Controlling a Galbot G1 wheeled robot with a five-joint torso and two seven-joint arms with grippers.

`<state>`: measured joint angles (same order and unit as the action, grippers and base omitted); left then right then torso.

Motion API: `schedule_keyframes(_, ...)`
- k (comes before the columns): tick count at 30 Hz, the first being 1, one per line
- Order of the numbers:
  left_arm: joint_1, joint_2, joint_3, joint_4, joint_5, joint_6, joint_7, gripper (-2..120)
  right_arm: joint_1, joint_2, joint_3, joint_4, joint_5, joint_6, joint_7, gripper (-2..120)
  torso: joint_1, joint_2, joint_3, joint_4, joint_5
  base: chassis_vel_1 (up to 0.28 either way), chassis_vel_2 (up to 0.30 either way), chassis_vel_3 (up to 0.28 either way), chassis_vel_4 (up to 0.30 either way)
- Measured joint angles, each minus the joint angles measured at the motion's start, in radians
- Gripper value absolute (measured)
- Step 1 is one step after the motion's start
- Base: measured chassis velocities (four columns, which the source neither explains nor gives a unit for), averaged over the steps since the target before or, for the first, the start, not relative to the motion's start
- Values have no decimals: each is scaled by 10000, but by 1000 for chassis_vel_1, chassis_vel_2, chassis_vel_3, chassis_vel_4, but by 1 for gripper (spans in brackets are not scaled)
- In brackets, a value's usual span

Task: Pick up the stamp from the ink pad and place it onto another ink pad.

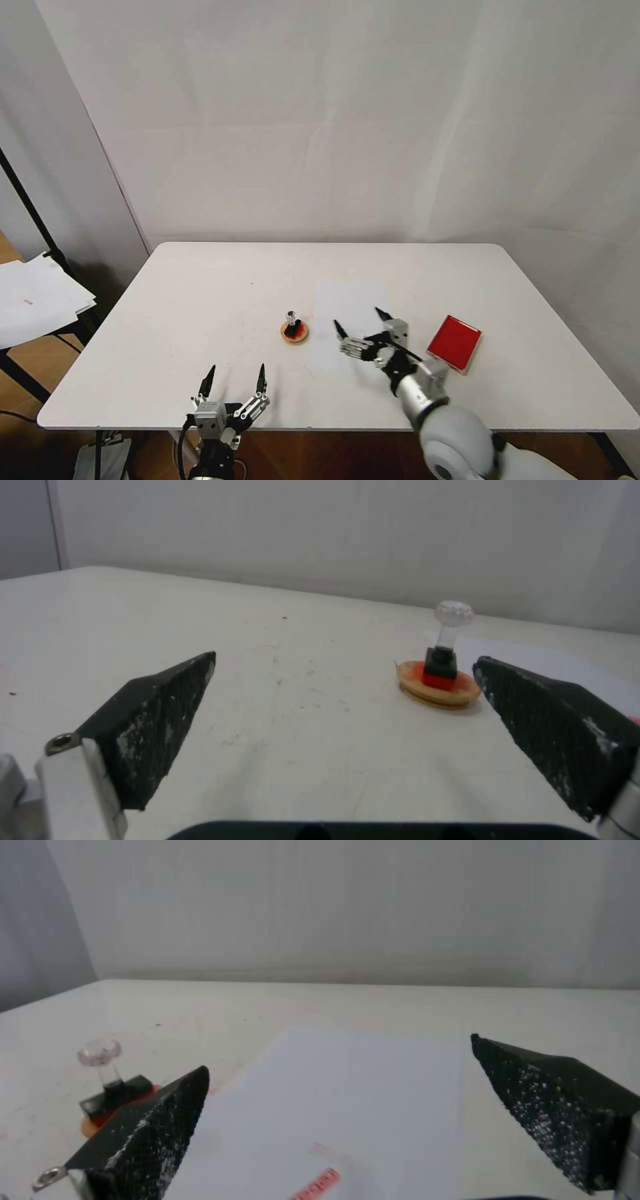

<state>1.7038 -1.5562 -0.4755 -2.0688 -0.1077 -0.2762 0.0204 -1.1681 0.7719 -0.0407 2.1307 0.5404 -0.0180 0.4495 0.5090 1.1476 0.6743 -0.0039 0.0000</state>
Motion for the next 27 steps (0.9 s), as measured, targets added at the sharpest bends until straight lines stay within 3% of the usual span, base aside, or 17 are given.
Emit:
schedule_keyframes(6, 0, -1, 2, 0, 0, 0, 1, 102, -2428, 297, 1481, 744, -1375, 319, 240, 100, -1, 2, -1, -1, -3, 0, 0, 0, 0)
schedule_keyframes(9, 0, 1, 1, 0, 0, 0, 0, 102, -3969, 1230, 2063, 1020, -2904, 861, 290, 100, -1, 2, -1, 3, -2, 0, 0, 0, 0)
schedule_keyframes(21, 0, 1, 1, 0, 0, 0, 0, 102, -5114, 2676, 2638, 739, -4072, 1465, 451, 100, 1, 1, 1, 3, -1, 0, 0, 0, 0)
schedule_keyframes(27, 0, 0, 1, 1, 0, 0, 1, 102, -5222, 2863, 2548, 691, -4030, 1543, 406, 100, 1, 1, 1, 3, -2, 0, 0, 0, 0)
